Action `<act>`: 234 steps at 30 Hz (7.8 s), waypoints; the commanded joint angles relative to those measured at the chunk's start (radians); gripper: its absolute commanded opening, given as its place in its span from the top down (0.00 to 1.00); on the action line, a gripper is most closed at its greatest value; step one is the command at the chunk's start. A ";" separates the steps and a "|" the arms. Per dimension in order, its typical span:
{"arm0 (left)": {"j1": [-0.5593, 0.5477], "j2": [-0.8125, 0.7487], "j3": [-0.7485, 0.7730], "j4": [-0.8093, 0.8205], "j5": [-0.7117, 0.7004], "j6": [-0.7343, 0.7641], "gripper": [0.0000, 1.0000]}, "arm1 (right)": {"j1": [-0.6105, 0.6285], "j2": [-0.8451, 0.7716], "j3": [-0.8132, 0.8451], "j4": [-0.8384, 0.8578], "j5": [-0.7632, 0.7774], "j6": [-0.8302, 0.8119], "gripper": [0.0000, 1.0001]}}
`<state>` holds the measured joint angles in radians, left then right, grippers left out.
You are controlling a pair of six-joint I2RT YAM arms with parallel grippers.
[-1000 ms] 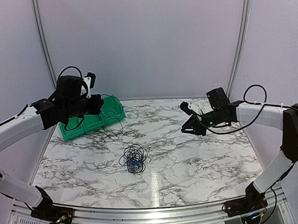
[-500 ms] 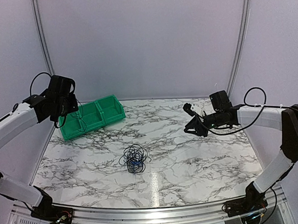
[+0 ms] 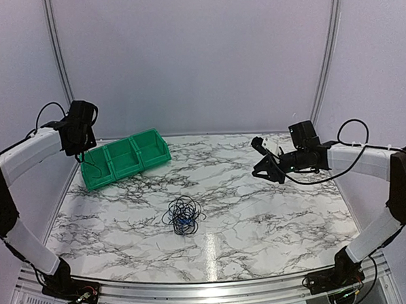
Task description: Untangle the cables
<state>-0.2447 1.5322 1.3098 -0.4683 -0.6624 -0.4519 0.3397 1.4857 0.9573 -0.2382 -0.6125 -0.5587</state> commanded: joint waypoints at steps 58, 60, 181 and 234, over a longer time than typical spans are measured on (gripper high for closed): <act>0.122 0.383 -0.012 0.227 0.270 0.046 1.00 | -0.002 0.059 -0.002 0.000 0.045 -0.064 0.74; 0.130 0.382 -0.016 0.225 0.294 0.050 1.00 | -0.001 0.058 -0.001 -0.001 0.044 -0.066 0.74; -0.289 -0.224 -0.468 0.653 0.726 0.279 0.01 | 0.444 0.649 0.744 -0.333 -0.038 0.083 0.73; -0.428 -0.007 -0.568 1.049 0.914 -0.044 0.10 | 0.443 0.485 0.735 -0.269 0.033 0.222 1.00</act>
<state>-0.6495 1.4734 0.7864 0.3946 0.2459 -0.4046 0.7769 1.9820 1.7027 -0.5289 -0.5846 -0.3725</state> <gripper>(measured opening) 0.906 0.023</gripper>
